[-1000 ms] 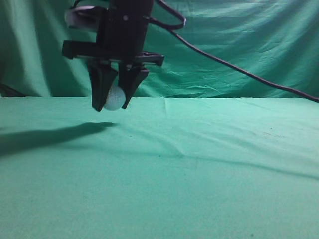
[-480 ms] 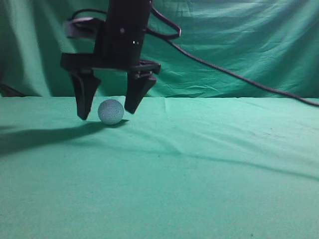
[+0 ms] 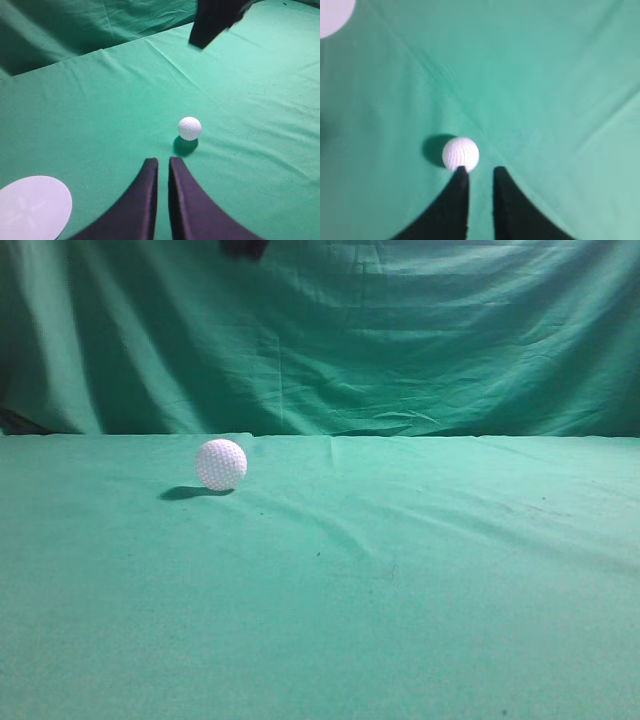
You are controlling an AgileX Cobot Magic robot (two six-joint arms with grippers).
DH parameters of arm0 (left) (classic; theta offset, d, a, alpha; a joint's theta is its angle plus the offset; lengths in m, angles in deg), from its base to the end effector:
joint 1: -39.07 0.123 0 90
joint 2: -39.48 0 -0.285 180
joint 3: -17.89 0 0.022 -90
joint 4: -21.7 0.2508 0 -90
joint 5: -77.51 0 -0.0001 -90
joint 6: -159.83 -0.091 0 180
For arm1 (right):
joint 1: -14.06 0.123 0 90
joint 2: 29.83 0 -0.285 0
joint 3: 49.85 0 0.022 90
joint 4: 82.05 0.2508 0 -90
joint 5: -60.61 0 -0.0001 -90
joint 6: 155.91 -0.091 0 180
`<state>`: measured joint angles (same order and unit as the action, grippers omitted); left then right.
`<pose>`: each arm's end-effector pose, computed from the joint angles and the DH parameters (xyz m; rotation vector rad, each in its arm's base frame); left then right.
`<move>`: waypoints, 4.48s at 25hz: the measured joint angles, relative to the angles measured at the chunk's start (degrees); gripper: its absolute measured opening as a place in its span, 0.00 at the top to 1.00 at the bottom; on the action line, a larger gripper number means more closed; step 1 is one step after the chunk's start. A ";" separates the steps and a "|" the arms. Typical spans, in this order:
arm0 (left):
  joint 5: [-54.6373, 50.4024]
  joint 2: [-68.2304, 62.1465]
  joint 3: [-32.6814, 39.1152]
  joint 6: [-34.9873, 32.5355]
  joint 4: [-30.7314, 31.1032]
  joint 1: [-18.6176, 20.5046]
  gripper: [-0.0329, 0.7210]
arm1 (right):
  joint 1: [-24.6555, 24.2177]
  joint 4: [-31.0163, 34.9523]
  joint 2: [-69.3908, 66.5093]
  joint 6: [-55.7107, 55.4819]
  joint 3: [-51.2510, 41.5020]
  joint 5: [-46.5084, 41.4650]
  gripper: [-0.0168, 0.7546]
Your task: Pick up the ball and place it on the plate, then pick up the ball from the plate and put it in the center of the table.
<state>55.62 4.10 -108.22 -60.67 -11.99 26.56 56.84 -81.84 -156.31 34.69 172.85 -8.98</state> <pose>0.0964 -0.0407 0.2860 0.4867 1.8167 -0.2407 0.3353 0.3107 0.3198 -1.2078 2.4039 0.1813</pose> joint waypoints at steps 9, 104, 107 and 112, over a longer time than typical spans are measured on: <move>0.34 0.00 0.00 0.00 -4.71 0.00 0.88 | 0.00 -1.20 15.23 -3.92 -0.19 -2.55 0.98; -1.61 16.15 10.23 -0.75 -2.81 0.00 0.88 | -39.28 -2.86 119.20 -16.56 -121.51 48.28 0.92; -1.61 16.15 10.23 -0.75 -2.81 0.00 0.88 | -39.28 -2.72 119.20 -16.28 -121.51 48.06 0.92; -1.61 16.17 10.23 -0.75 -2.81 0.00 0.88 | -39.28 -2.72 119.20 -16.28 -121.51 48.06 0.92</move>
<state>54.01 20.27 -98.00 -61.42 -14.80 26.56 17.56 -84.56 -37.11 18.41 51.34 39.08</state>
